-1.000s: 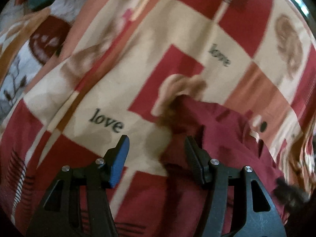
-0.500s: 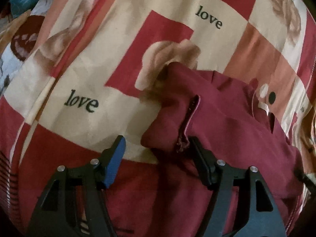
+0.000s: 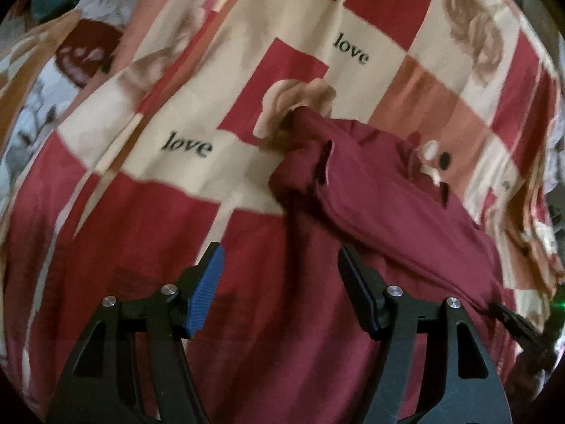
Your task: Fold small clothes
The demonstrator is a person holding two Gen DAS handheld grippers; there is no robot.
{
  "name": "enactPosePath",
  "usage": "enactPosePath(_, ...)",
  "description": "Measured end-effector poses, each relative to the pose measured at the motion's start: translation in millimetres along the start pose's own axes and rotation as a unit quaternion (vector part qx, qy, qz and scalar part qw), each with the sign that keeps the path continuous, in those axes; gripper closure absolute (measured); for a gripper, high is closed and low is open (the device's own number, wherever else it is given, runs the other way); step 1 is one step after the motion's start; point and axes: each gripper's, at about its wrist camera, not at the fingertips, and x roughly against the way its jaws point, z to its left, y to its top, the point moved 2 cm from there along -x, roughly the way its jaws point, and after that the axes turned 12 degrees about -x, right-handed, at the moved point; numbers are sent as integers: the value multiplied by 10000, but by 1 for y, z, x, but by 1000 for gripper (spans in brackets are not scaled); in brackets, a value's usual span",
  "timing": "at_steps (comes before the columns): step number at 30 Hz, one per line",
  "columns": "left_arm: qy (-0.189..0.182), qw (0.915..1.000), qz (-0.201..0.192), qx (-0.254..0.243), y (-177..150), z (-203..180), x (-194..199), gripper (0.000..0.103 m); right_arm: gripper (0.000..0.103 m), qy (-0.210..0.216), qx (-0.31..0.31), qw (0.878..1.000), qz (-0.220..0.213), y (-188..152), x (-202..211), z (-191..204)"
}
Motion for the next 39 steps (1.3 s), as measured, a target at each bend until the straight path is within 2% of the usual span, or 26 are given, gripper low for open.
enactPosePath(2,-29,10000,-17,-21,-15,3,15,35,73,134,77,9998,-141,-5,22,5)
enactPosePath(3,-9,10000,0,-60,-22,5,21,35,68,284,89,9995,-108,-10,32,7)
enactPosePath(4,12,9999,15,-105,-29,6,25,35,60,505,71,9987,7,-16,39,8)
enactPosePath(5,43,9998,63,-179,-38,9,30,35,45,778,4,9969,154,-23,46,7)
enactPosePath(6,77,9996,133,-257,-45,11,34,35,43,1025,-71,9943,277,-32,52,5)
enactPosePath(7,104,9992,205,-332,-52,12,36,35,43,1269,-52,9910,432,-42,58,5)
enactPosePath(9,150,9982,355,-463,-69,15,41,35,43,1459,106,9875,594,-58,61,9)
enactPosePath(17,-91,9941,804,-725,-124,8,49,35,43,1527,611,9770,1360,-138,57,11)
enactPosePath(20,-134,9921,939,-824,-137,2,43,35,43,1699,655,9708,1563,-152,52,13)
enactPosePath(22,-76,9924,867,-871,-141,-1,41,35,42,1914,667,9655,1633,-160,49,15)
enactPosePath(26,-59,9926,863,-849,-142,-1,41,35,43,2056,746,9625,1606,-169,44,24)
enactPosePath(27,-90,9927,871,-831,-142,-2,41,35,46,2055,773,9628,1574,-170,43,27)
enactPosePath(29,-162,9919,869,-907,-142,-3,42,50,55,2015,927,9647,1420,-169,42,36)
enactPosePath(31,-277,9922,844,-873,-142,-4,43,83,72,1951,881,9678,1325,-167,37,40)
enactPosePath(32,-399,9921,848,-834,-141,-5,45,90,88,1844,881,9704,1289,-166,34,40)
enactPosePath(35,-327,9919,651,-1040,-142,-11,61,94,91,1869,968,9696,1249,-163,42,41)
enactPosePath(39,-301,9944,387,-932,-141,-1,87,95,92,2025,1076,9666,1146,-158,69,34)
